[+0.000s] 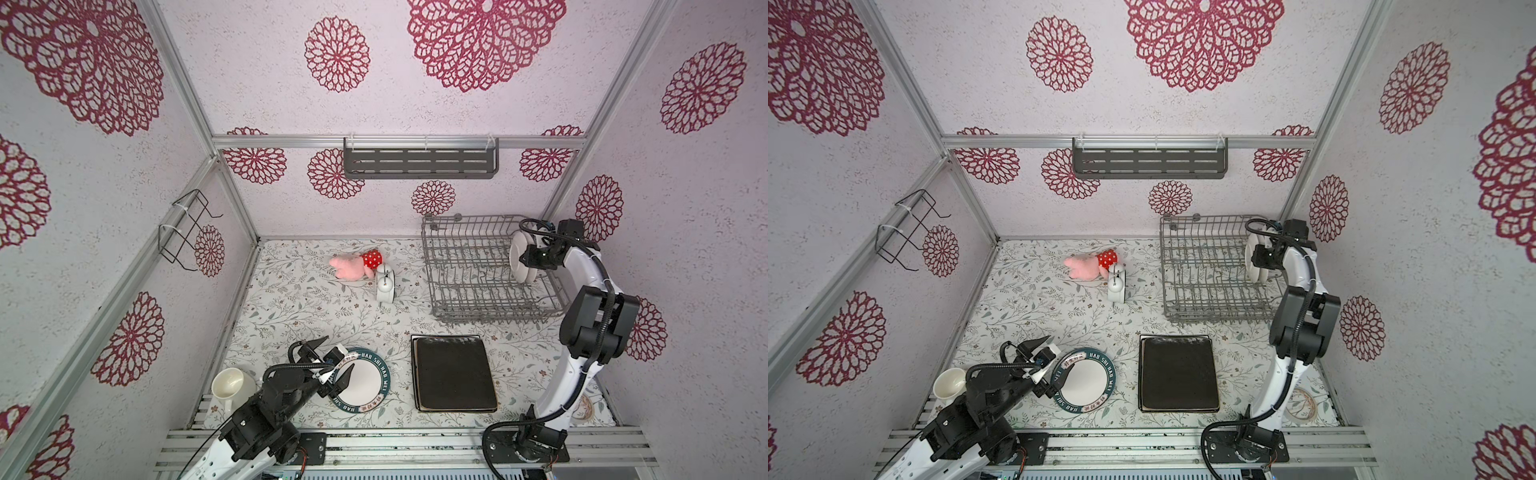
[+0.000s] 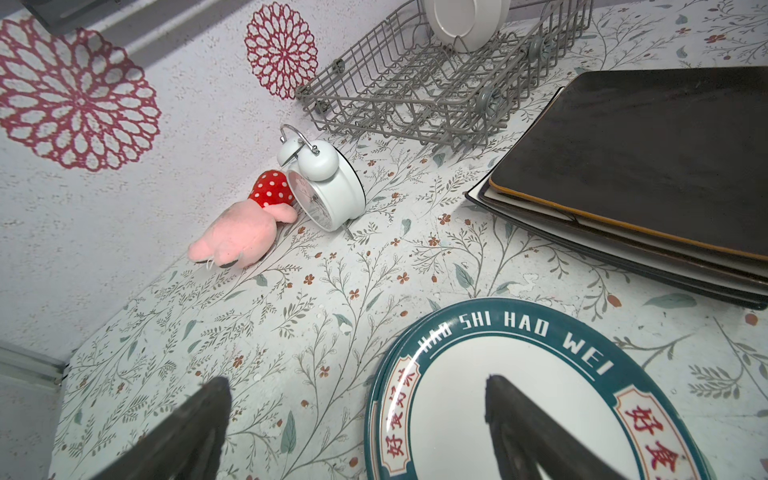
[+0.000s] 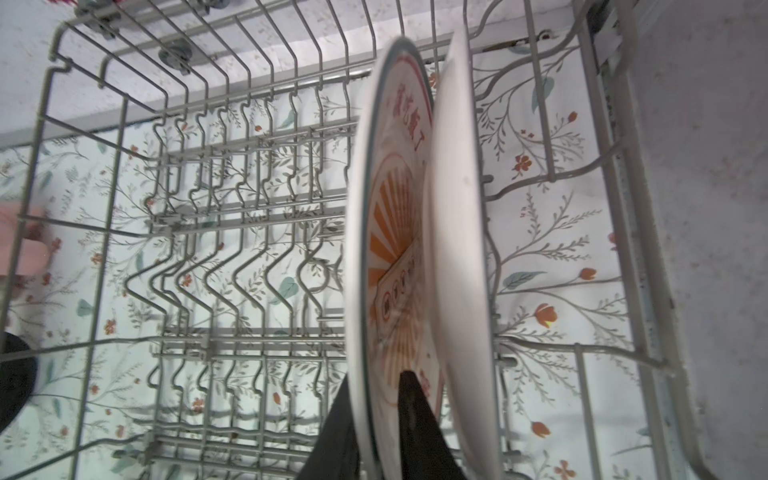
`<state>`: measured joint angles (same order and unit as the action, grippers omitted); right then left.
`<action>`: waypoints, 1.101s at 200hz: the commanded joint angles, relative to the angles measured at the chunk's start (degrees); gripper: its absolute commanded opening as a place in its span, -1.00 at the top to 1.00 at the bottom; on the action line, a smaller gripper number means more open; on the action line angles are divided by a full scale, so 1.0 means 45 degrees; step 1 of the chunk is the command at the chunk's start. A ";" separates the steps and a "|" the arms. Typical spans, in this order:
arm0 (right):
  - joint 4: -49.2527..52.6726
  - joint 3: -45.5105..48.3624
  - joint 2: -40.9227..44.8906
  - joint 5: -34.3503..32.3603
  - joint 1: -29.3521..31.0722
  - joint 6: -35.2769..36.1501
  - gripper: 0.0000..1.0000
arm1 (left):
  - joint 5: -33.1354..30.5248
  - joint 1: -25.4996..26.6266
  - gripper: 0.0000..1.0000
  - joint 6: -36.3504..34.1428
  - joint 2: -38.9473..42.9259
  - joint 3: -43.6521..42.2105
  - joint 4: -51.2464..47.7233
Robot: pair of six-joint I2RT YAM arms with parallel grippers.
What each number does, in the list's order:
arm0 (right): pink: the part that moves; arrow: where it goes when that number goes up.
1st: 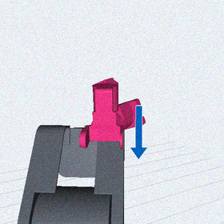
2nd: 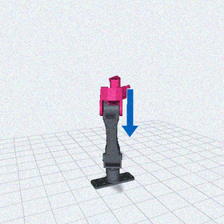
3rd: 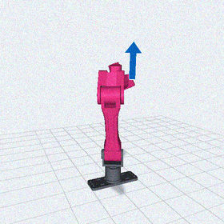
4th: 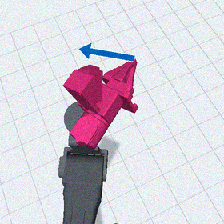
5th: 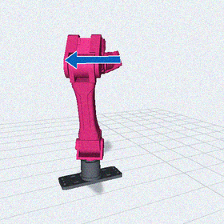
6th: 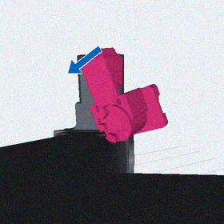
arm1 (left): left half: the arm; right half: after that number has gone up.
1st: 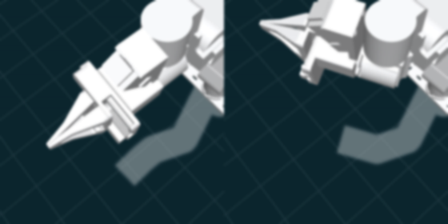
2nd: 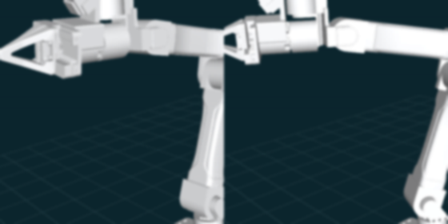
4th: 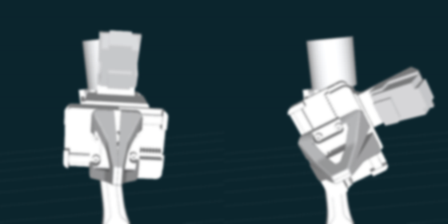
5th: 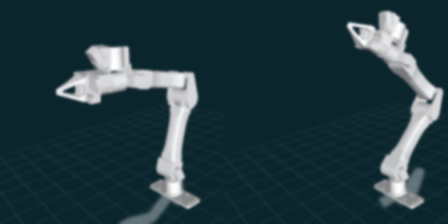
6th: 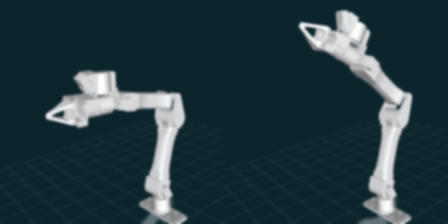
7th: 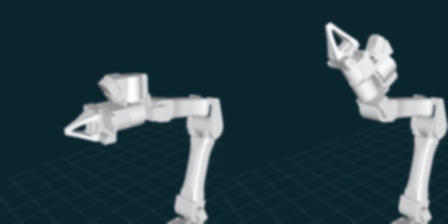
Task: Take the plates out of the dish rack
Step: 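Grasp the orange-sunburst plate at the front of the rack with the right gripper, then lift the plate out of the rack and carry it toward the stack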
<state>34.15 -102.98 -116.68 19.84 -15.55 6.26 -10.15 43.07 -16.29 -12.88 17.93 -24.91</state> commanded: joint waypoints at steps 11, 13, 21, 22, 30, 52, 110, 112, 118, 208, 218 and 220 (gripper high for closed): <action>0.0105 -0.0417 0.0479 0.0565 0.0027 0.0303 0.88 | -0.0019 -0.0056 -0.95 -0.0090 0.0105 0.0053 0.0358; 0.0121 -0.0417 0.0504 0.0581 0.0035 0.0331 0.89 | -0.0017 -0.0054 -0.95 -0.0100 0.0123 0.0047 0.0344; 0.0146 -0.0450 0.0608 0.0574 0.0028 0.0396 0.89 | -0.0009 -0.0056 -0.95 -0.0109 0.0193 0.0044 0.0339; 0.0146 -0.0450 0.0608 0.0574 0.0028 0.0396 0.89 | -0.0009 -0.0068 -0.95 -0.0119 0.0200 0.0041 0.0339; 0.0217 -0.0509 0.0700 0.0591 0.0034 0.0453 0.90 | 0.0008 -0.0078 -0.95 -0.0133 0.0297 0.0049 0.0327; 0.0387 -0.0592 0.0976 0.1132 0.0038 0.0616 0.90 | 0.0081 -0.0089 -0.95 -0.0148 0.0571 0.0053 0.0266; 0.0556 -0.0380 0.1970 0.1609 0.0291 0.0794 0.92 | 0.0318 -0.0049 -0.95 -0.0210 0.1220 0.0094 0.0145; 0.0555 -0.0378 0.2039 0.1618 0.0296 0.0791 0.92 | 0.0321 -0.0052 -0.95 -0.0223 0.1232 0.0096 0.0154; 0.0541 -0.0349 0.2208 0.1546 0.0347 0.0831 0.94 | 0.0319 -0.0049 -0.95 -0.0217 0.1287 0.0091 0.0144; -0.0466 0.3256 0.7925 -0.1213 0.5362 0.4073 1.00 | -0.0247 -0.0242 -0.95 -0.0377 0.2186 0.0015 0.0595; -0.0713 0.4446 0.9041 -0.1765 0.6719 0.4993 1.00 | -0.0350 -0.0355 -0.95 -0.0376 0.2337 0.0014 0.0677; -0.0763 0.4666 0.9305 -0.1857 0.6957 0.5180 1.00 | -0.0368 -0.0367 -0.95 -0.0381 0.2370 0.0013 0.0712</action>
<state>33.71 -89.49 -85.32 17.34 4.73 17.06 -10.15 42.57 -16.80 -3.77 17.93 -24.29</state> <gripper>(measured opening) 0.073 0.975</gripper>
